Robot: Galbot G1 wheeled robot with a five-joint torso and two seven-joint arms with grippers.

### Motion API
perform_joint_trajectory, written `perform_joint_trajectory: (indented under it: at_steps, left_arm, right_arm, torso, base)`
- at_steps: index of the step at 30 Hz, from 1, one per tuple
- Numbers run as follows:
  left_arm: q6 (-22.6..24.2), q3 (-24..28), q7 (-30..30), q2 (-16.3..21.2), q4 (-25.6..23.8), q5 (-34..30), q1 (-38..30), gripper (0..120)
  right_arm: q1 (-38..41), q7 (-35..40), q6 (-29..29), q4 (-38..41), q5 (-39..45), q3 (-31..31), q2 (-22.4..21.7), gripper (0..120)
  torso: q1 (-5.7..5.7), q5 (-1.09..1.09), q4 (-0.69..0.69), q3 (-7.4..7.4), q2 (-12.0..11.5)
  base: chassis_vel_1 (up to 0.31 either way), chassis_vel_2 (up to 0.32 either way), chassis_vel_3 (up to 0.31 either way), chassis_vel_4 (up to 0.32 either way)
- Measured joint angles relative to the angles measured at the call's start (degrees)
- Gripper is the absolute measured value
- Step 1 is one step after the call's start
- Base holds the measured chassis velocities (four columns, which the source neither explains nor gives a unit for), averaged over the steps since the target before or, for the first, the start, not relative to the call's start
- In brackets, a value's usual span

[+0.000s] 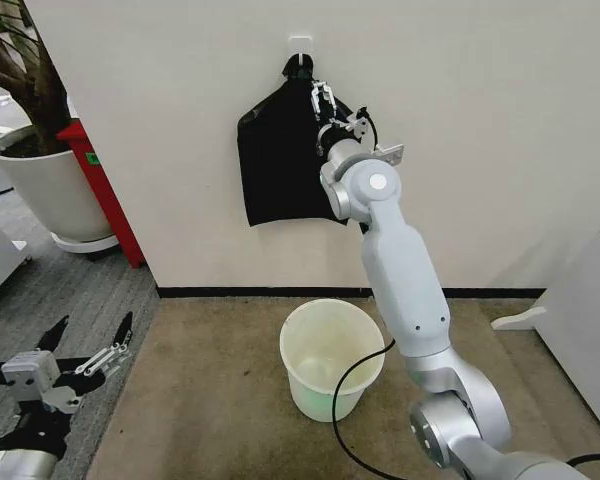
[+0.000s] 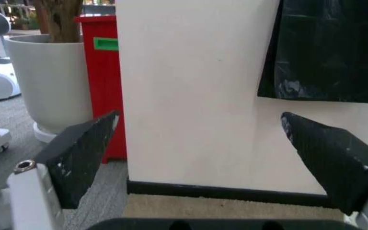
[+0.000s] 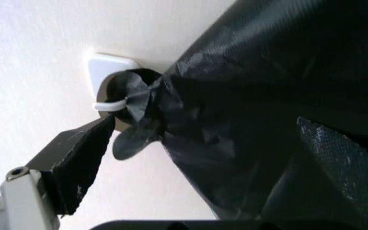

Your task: Place the garbage bag over the trash bin.

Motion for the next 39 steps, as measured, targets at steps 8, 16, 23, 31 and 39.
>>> perform_joint_trajectory:
  at_steps: [8, 16, 23, 31, 39]
  left_arm:
    - [0.1, 0.0, 0.0, 0.0, 0.0, -0.1, 0.0, 100]
    - [0.0, 0.1, 0.1, -0.1, 0.0, 0.4, 0.4, 100]
    - [-0.9, 0.2, 1.0, -0.9, 0.0, 3.0, 2.3, 100]
    - [-0.9, 0.2, 1.1, -0.9, 0.0, 3.1, 2.4, 100]
    - [-0.9, 0.1, 1.1, -0.9, 0.0, 3.1, 2.4, 100]
  right_arm:
    - [1.1, -0.5, -0.1, -0.7, -0.2, -0.4, 0.0, 100]
    - [2.0, -1.4, -0.2, -1.5, -0.4, -1.0, 0.4, 91]
    - [2.8, -1.7, -0.3, -2.1, -0.7, -1.0, 0.2, 73]
    - [2.1, -1.6, -0.4, -2.0, -0.7, -1.5, 0.1, 59]
    - [2.1, -1.4, -0.3, -2.1, -0.6, -1.7, 0.1, 64]
  torso:
    - [0.0, 0.0, 0.0, 0.0, 0.0]
    - [0.0, 0.0, 0.01, 0.0, 0.0]
    - [0.0, 0.0, 0.01, 0.0, 0.0]
    - [0.0, 0.0, 0.01, 0.0, 0.0]
    - [0.0, 0.0, 0.0, 0.0, 0.0]
  base:
    - [0.0, 0.0, 0.0, 0.0]
    - [0.0, 0.0, 0.0, 0.0]
    - [0.0, 0.0, 0.0, 0.0]
    - [0.0, 0.0, 0.0, 0.0]
    - [0.0, 0.0, 0.0, 0.0]
